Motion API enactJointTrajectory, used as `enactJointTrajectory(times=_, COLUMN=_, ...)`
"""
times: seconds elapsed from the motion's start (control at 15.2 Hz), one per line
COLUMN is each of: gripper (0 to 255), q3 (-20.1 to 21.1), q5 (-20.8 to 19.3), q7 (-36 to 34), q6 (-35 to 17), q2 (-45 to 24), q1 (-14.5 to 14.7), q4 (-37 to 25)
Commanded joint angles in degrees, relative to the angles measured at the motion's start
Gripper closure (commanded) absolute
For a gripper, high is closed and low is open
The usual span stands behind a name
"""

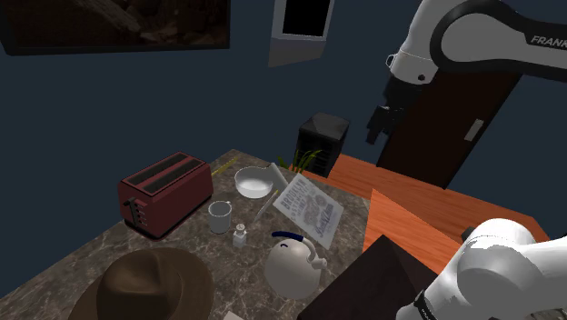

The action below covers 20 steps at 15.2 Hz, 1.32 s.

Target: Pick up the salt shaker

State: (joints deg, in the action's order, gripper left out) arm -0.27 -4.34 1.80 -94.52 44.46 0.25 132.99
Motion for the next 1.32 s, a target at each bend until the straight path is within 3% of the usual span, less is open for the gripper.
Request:
enactJointTrajectory(times=0.0, gripper=0, q3=0.00, q5=0.00, q7=0.00, q6=0.00, q2=0.00, q1=0.00, q4=0.00)
enactJointTrajectory(times=0.66, gripper=0, q3=3.77, q5=2.74, q7=-4.07, q6=-16.28, q2=-13.29, q1=2.43, q4=4.86)
enactJointTrajectory(times=1.25, gripper=0, q3=7.20, q5=3.64, q7=-7.62, q6=-29.60, q2=-29.86, q1=4.24, q4=3.15)
